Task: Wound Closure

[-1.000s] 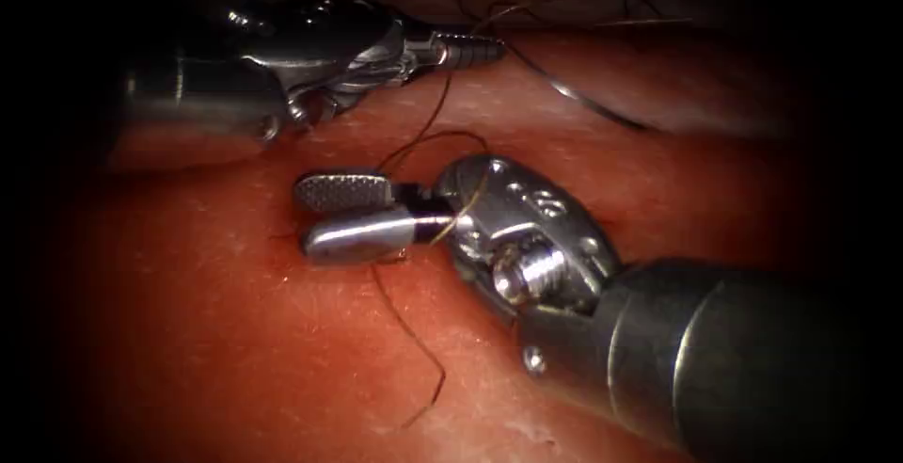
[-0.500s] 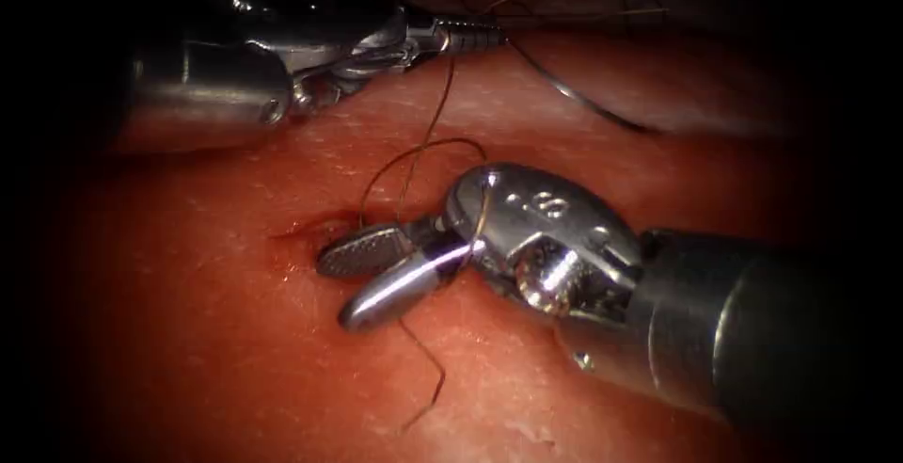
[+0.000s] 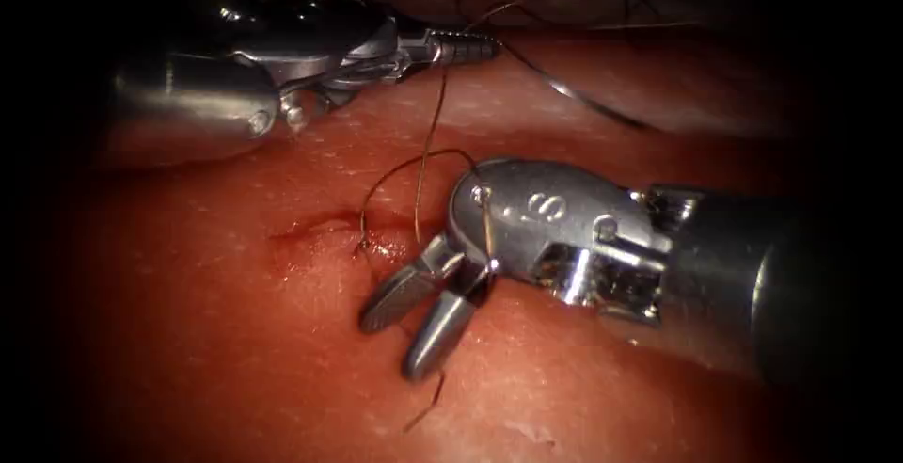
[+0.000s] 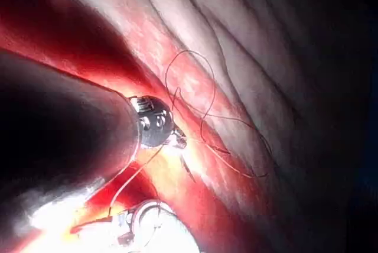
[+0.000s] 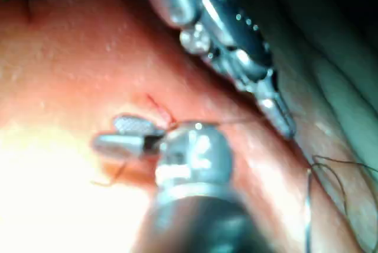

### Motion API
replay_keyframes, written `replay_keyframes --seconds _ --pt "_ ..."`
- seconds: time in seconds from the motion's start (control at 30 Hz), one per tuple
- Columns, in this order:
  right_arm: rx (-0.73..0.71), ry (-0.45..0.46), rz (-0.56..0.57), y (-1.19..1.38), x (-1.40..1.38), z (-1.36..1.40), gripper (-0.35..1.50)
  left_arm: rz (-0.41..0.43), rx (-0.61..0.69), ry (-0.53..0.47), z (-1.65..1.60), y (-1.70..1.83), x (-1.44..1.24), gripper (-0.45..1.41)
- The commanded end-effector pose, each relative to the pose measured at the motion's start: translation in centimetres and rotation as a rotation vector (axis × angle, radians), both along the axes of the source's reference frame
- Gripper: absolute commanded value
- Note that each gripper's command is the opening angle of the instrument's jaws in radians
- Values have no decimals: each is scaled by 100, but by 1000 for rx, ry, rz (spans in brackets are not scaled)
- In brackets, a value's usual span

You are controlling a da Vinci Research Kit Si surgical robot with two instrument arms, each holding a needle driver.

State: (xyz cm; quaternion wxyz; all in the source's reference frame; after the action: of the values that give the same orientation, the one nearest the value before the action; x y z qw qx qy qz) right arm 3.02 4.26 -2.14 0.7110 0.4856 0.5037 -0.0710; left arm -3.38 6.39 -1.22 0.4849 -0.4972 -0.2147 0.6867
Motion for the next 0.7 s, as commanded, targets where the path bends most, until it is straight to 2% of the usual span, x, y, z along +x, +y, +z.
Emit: replay_keyframes --seconds 0.03,0.2,0.57,0.6,0.67,0.7 --pt "-24 14 -46 -1 10 3 54 2 3 -4 4 2 -2 -35" --pt "-76 17 -119 -18 13 0 56 6 6 -9 1 4 1 -35" --pt "-162 -15 -192 -48 12 10 52 18 9 -17 -4 -1 10 -35" --pt "-178 -22 -192 -47 12 11 47 18 9 -17 -4 -1 10 -35" --pt "-200 -30 -203 -47 13 12 24 19 9 -18 -5 -1 11 -35" --pt "-223 -40 -222 -47 13 13 -35 20 9 -19 -5 -2 12 -35"
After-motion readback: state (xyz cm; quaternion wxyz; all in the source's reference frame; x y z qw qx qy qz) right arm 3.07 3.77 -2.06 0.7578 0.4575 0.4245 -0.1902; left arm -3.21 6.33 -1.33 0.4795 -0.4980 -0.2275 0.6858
